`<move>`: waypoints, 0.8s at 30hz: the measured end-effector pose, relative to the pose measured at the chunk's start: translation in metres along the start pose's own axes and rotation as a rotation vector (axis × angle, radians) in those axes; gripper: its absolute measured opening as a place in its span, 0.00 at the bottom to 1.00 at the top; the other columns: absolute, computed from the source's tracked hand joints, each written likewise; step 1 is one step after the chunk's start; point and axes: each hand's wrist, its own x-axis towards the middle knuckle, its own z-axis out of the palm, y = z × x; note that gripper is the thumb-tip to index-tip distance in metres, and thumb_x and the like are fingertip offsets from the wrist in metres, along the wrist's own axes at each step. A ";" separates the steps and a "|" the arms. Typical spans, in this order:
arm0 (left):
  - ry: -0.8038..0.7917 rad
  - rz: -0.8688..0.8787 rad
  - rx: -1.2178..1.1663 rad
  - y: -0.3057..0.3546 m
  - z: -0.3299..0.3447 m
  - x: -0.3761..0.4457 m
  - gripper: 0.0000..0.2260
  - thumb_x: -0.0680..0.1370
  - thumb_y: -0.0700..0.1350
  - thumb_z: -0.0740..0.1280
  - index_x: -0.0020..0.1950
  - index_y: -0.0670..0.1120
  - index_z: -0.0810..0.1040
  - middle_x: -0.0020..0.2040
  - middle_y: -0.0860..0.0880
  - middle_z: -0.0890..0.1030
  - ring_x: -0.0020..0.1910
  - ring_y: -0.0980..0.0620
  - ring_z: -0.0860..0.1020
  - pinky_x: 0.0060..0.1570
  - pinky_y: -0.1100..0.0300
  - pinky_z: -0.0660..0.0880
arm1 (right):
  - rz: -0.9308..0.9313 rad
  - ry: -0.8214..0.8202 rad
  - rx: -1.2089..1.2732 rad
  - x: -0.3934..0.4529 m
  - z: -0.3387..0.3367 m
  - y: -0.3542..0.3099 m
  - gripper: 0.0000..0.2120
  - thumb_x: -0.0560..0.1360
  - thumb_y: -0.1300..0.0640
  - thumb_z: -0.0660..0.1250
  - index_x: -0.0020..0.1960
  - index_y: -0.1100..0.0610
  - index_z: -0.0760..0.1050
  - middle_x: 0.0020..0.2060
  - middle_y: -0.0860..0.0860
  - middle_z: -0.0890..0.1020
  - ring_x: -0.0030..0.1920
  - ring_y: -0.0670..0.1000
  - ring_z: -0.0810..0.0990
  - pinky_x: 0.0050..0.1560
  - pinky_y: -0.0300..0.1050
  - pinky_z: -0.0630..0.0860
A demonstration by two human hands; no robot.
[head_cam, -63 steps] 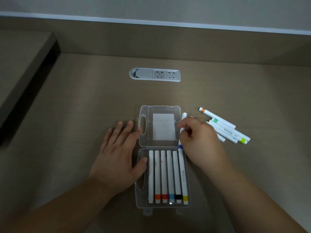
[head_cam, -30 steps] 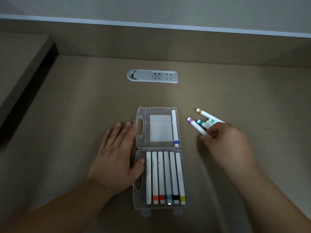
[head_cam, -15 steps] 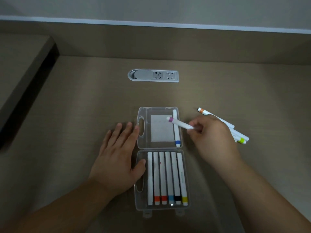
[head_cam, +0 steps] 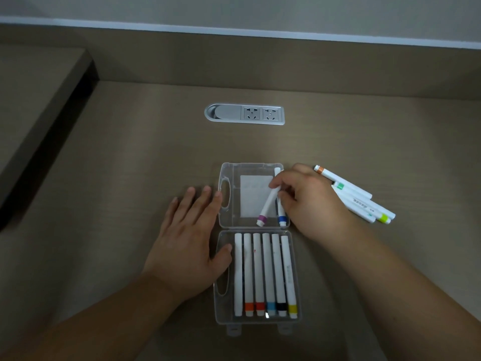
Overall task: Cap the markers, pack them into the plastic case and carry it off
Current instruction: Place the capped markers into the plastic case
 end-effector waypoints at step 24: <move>-0.001 0.001 0.021 0.002 -0.001 0.000 0.41 0.74 0.69 0.51 0.82 0.54 0.42 0.83 0.52 0.46 0.81 0.52 0.39 0.79 0.46 0.43 | 0.248 -0.221 -0.298 0.042 0.000 -0.039 0.07 0.73 0.55 0.66 0.50 0.52 0.73 0.43 0.51 0.78 0.42 0.52 0.78 0.39 0.43 0.74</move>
